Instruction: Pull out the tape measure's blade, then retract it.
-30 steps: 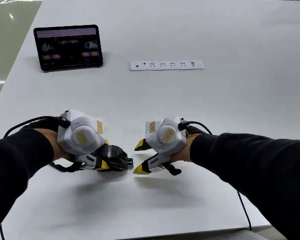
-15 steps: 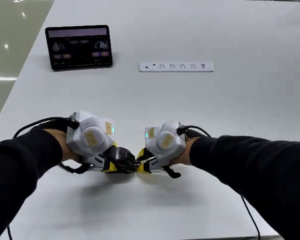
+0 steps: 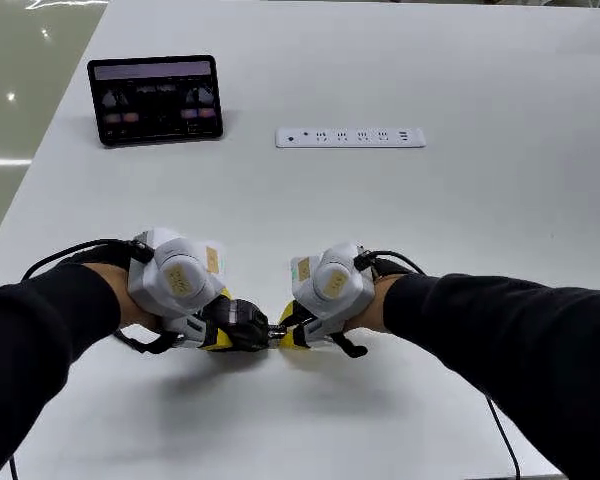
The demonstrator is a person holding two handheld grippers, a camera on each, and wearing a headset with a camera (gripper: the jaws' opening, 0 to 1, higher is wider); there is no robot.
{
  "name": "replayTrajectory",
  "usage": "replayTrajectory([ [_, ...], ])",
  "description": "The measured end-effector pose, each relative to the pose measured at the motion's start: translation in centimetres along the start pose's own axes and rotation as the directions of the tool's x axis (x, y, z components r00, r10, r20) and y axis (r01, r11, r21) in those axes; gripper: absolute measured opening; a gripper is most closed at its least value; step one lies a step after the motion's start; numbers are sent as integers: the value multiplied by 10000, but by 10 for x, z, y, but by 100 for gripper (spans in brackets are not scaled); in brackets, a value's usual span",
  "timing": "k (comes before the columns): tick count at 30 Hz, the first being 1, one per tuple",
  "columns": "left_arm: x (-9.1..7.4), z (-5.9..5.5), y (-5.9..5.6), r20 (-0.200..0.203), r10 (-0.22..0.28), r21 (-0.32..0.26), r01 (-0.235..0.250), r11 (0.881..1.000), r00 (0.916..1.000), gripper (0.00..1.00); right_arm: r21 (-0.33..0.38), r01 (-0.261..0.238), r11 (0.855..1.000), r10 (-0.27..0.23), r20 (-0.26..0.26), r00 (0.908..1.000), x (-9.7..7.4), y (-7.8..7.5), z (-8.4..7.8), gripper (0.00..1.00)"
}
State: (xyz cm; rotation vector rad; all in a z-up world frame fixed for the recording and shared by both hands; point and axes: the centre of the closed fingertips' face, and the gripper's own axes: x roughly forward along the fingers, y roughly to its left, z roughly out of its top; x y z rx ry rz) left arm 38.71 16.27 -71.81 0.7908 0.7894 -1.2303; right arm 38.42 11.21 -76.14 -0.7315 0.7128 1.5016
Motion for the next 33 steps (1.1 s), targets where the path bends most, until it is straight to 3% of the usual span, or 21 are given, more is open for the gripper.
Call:
replayTrajectory([
  [9,-1,0,0,16,31,-58,-31,10000,10000,29,183,8,9998,-6,-130,9999,2,-1,3,12],
  [12,-1,0,1,68,61,-107,-60,9999,10000,29,-346,77,9994,-82,-151,9999,4,0,6,12],
  [19,-1,0,2,46,104,-159,-103,9998,9999,29,343,135,9993,-136,30,9999,9,-2,12,12],
  [33,-2,-1,1,189,172,-297,-166,9994,9997,29,285,199,9994,-199,-29,9998,4,-2,8,11],
])
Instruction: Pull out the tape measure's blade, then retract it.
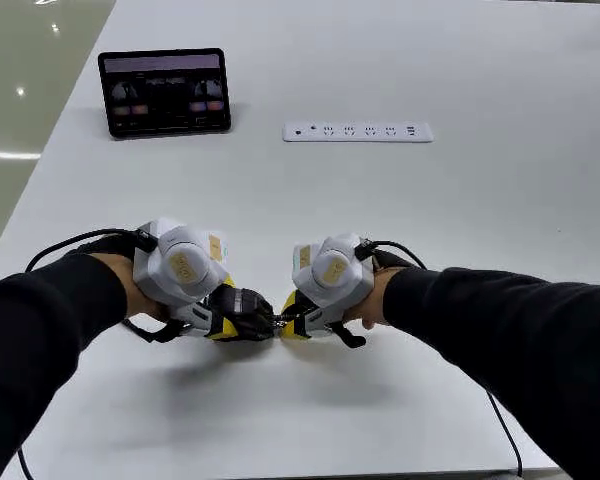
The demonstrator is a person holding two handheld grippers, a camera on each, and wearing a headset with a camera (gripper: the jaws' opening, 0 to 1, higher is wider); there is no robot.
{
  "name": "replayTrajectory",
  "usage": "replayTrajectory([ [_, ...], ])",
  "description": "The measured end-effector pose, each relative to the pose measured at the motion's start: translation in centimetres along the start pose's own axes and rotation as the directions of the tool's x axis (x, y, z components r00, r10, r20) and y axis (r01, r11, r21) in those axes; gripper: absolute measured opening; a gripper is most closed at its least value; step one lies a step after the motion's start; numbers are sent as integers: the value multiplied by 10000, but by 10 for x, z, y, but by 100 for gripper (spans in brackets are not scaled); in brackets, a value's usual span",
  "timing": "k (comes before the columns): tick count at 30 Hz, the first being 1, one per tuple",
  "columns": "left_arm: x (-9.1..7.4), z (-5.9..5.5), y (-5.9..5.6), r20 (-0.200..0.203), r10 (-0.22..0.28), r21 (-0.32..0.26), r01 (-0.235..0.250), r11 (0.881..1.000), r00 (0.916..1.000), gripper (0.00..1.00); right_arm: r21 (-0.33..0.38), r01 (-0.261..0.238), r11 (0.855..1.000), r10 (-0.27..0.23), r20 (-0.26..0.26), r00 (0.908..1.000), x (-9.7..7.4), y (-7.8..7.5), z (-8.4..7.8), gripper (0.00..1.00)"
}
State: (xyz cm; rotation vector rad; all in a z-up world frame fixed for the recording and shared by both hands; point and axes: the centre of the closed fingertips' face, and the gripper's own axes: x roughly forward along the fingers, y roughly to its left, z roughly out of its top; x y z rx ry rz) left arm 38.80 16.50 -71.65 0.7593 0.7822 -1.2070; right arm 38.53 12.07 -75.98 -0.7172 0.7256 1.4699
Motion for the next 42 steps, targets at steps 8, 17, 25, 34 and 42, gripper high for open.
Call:
replayTrajectory([
  [8,0,0,0,1,1,-4,-1,10000,10000,29,7,67,10000,-67,-130,9999,-5,0,-5,11],
  [17,-1,-1,-1,14,28,-1,-28,10000,10000,29,234,149,9996,-146,-136,9998,-11,0,-12,11],
  [25,-1,0,-2,2,18,1,-18,10000,10000,29,310,229,9993,-223,-200,9996,-16,0,-20,11],
  [34,0,0,-2,46,1,-26,-1,10000,10000,29,427,301,9986,-289,-290,9992,-21,0,-30,11],
  [42,0,0,-2,53,24,-66,-24,10000,10000,29,499,347,9982,-329,-360,9988,-26,-1,-36,11],
])
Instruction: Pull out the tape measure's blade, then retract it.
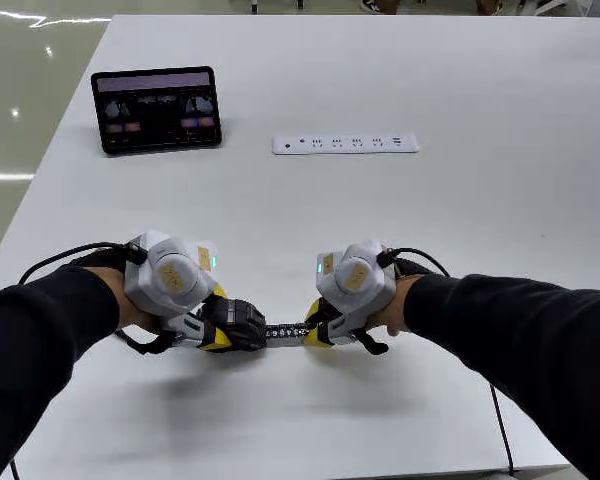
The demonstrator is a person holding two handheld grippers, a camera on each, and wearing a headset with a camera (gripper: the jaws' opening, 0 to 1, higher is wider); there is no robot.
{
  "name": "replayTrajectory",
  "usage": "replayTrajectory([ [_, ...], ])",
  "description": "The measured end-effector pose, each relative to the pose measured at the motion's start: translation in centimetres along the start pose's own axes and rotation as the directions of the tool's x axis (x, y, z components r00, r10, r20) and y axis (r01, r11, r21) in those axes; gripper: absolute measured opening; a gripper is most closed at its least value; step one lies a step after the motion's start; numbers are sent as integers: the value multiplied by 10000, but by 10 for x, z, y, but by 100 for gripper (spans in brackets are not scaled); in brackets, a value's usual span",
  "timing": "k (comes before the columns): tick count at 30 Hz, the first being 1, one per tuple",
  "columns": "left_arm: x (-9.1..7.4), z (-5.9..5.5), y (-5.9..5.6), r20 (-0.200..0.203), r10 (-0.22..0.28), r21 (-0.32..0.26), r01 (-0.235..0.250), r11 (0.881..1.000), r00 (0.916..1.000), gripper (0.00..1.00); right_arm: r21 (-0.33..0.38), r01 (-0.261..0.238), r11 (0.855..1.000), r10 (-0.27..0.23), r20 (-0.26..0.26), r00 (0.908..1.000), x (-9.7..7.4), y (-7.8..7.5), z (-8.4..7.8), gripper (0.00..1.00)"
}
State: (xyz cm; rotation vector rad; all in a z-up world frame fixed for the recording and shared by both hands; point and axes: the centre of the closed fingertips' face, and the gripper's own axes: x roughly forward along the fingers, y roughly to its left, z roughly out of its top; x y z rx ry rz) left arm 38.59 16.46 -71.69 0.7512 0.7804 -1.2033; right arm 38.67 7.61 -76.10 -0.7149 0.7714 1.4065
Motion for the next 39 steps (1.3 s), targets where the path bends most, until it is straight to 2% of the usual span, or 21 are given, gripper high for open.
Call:
replayTrajectory([
  [30,-1,1,-3,44,-21,-92,21,10000,10000,29,241,81,9997,-77,-164,9998,-18,1,-23,11],
  [39,-1,1,-3,89,38,-203,-37,9998,10000,29,200,120,9997,-116,-200,9997,-27,-3,-35,11],
])
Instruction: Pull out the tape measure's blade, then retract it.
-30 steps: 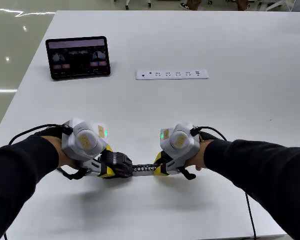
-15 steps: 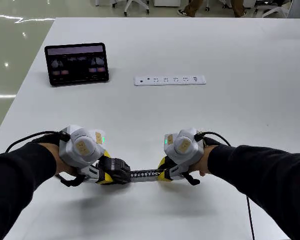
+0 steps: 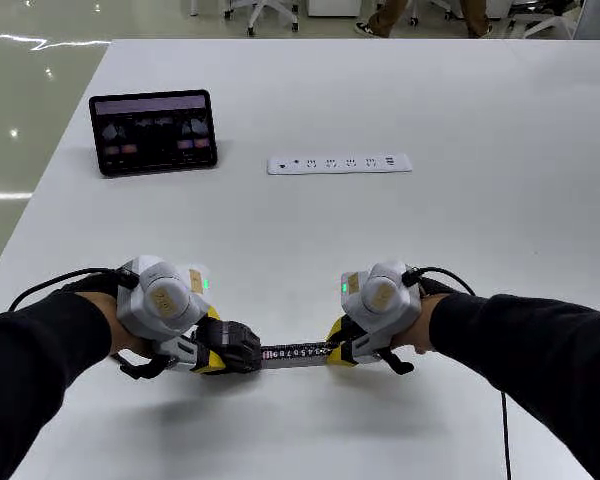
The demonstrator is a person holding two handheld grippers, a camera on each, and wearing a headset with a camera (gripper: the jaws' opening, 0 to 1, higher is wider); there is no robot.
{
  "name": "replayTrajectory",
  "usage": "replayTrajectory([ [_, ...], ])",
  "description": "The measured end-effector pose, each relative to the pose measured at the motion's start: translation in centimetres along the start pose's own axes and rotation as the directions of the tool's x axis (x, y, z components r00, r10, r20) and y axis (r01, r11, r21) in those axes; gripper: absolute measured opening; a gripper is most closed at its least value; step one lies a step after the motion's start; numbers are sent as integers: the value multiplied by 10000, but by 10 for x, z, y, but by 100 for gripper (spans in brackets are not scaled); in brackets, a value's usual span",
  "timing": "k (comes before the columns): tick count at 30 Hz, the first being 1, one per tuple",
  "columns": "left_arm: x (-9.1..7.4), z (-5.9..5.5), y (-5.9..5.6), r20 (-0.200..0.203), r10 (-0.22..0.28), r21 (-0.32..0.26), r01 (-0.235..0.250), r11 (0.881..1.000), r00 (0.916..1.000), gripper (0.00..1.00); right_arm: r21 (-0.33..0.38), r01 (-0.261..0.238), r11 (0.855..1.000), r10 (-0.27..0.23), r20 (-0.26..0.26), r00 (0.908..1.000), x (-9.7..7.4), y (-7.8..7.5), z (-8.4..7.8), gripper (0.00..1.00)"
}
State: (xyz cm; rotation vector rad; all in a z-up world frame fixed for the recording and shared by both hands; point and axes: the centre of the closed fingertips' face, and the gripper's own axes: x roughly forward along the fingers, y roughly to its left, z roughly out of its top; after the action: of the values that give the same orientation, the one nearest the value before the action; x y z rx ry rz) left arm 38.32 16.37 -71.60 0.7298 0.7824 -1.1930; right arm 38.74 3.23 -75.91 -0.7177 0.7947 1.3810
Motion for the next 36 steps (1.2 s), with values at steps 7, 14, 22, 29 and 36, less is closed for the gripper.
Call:
replayTrajectory([
  [7,0,0,0,-11,3,-25,-3,10000,10000,29,70,43,10000,-42,-41,10000,-6,-1,-10,11],
  [14,0,0,-1,-26,1,-30,-1,10000,10000,29,120,75,9999,-74,-82,9999,-11,-1,-17,11],
  [22,0,-1,-1,-1,17,-88,-17,10000,10000,29,201,90,9998,-88,-116,9999,-15,-3,-23,11],
  [29,0,-1,-1,14,23,-149,-22,9999,10000,29,312,109,9995,-105,-134,9999,-19,-4,-28,11],
  [36,-1,-1,-2,13,33,-151,-33,9999,10000,29,294,129,9995,-123,-206,9997,-22,-4,-33,11],
])
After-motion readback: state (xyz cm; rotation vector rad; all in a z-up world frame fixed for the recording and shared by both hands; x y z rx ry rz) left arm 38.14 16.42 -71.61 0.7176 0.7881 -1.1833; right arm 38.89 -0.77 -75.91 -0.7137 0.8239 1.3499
